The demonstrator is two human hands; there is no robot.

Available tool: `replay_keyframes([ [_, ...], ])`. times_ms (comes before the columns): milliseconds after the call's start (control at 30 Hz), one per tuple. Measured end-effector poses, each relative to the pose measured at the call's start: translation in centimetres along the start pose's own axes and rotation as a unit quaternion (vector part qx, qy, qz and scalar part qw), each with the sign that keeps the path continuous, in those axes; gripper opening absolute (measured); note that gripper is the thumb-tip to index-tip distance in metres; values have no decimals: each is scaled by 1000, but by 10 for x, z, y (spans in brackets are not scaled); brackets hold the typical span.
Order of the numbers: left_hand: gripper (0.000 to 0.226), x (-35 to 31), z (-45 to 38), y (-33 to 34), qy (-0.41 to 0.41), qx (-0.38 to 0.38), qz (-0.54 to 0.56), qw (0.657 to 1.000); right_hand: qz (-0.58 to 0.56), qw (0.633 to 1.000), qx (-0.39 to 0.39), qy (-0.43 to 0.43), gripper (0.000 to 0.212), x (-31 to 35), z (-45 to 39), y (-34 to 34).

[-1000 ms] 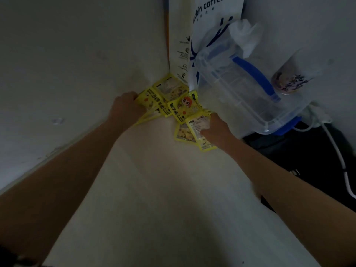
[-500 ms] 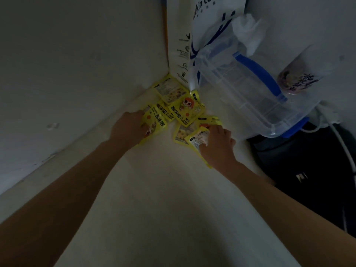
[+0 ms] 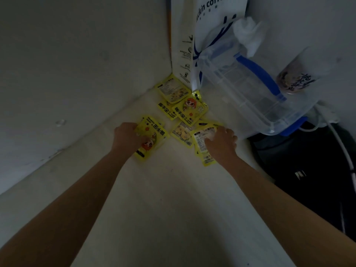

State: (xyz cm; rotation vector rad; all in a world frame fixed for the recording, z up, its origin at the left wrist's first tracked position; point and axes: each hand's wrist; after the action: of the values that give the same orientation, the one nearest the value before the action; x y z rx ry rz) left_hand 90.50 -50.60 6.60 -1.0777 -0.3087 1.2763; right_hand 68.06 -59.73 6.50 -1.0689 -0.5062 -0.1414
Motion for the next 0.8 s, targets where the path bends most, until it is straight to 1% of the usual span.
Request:
replay_keyframes([
  [133,37,1,-1,0,-22,-26,45,998,25,1000,-3,16,41,6,-4,3],
  [200,29,2,4,0,-34,-12,64,997,3,1000,-2,24,36,9,-7,5],
  [267,23,3,7,-3,-42,2,80,996,-21,999,-7,28,37,10,-8,5],
  [400,24,15,6,-7,-35,0,110,993,-53,998,-10,21,47,6,-3,1],
  [533,25,28,8,-14,-34,11,153,988,-130,991,-42,12,38,-7,7,-4],
  [633,42,34,10,-22,-37,35,204,978,-240,968,-70,15,38,-15,15,-8],
  [700,52,35,14,-25,-44,70,247,966,-322,944,-68,30,47,-18,19,-8],
  [767,53,35,16,-26,-37,98,243,964,-405,911,-51,60,56,-17,21,-8],
  [800,47,34,15,-27,-31,110,223,968,-438,895,-38,77,56,-16,19,-6],
])
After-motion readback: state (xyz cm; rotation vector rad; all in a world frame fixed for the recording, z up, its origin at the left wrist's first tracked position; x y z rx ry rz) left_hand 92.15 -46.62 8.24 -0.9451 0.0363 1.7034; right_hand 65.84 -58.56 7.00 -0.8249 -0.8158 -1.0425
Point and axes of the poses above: each hand's wrist, its own z-axis away from the middle knuckle, its own y-axis out of the palm, x = y × z, and after that the axes turned 15 degrees about -y, right-handed
